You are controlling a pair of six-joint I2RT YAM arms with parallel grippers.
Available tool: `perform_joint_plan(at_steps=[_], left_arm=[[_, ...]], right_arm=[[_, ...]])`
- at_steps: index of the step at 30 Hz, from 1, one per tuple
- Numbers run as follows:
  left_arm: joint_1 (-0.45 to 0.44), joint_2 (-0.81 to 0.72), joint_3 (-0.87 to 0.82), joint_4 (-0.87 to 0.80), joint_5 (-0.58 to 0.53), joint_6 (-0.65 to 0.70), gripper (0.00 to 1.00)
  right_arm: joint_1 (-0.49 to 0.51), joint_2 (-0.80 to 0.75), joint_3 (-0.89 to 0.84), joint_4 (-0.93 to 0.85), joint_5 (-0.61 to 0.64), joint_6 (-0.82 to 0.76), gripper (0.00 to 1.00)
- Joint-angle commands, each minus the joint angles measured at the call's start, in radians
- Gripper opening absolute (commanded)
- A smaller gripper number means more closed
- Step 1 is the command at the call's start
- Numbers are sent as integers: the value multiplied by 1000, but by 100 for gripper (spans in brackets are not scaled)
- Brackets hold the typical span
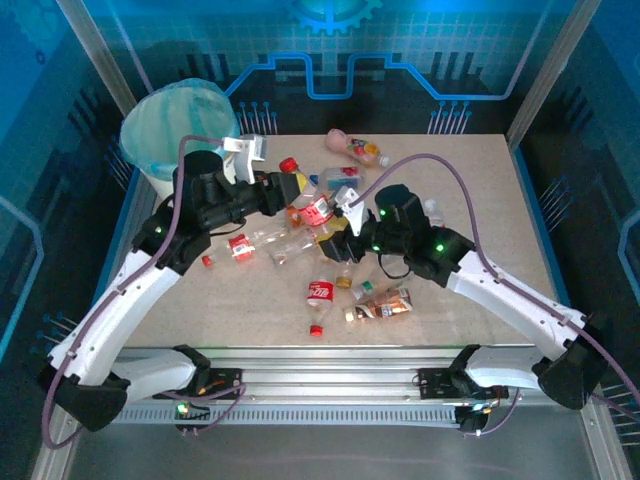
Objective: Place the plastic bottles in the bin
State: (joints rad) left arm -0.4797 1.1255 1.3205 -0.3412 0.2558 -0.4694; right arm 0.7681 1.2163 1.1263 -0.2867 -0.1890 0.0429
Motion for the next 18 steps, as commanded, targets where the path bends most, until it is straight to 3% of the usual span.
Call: perform_joint_plan(at_steps=[1, 4, 5, 6, 7, 9, 12, 18], left_arm=[[5, -35, -20, -16, -27, 32, 20], [5, -52, -27, -23, -43, 37, 25], [5, -56, -28, -27, -49, 39, 39], [5, -60, -29, -27, -54, 38, 62], [5, -64, -30, -30, -63, 37, 71], [4, -71, -31, -25, -69, 35, 71], [4, -82, -32, -20, -76, 34, 65], [4, -85, -43, 2, -71, 25, 36]], right_arm=[[29, -21, 3, -13, 25, -19, 50], [42, -22, 4, -16, 31, -22, 50], [45, -22, 7, -20, 34, -24, 50], [48, -23, 10, -22, 35, -26, 50], [51, -20, 13, -25, 36, -29, 50], [55, -17, 22, -34, 34, -37, 50], [62, -14, 35, -53, 42, -47, 50], [72, -27, 23, -53, 43, -53, 51]])
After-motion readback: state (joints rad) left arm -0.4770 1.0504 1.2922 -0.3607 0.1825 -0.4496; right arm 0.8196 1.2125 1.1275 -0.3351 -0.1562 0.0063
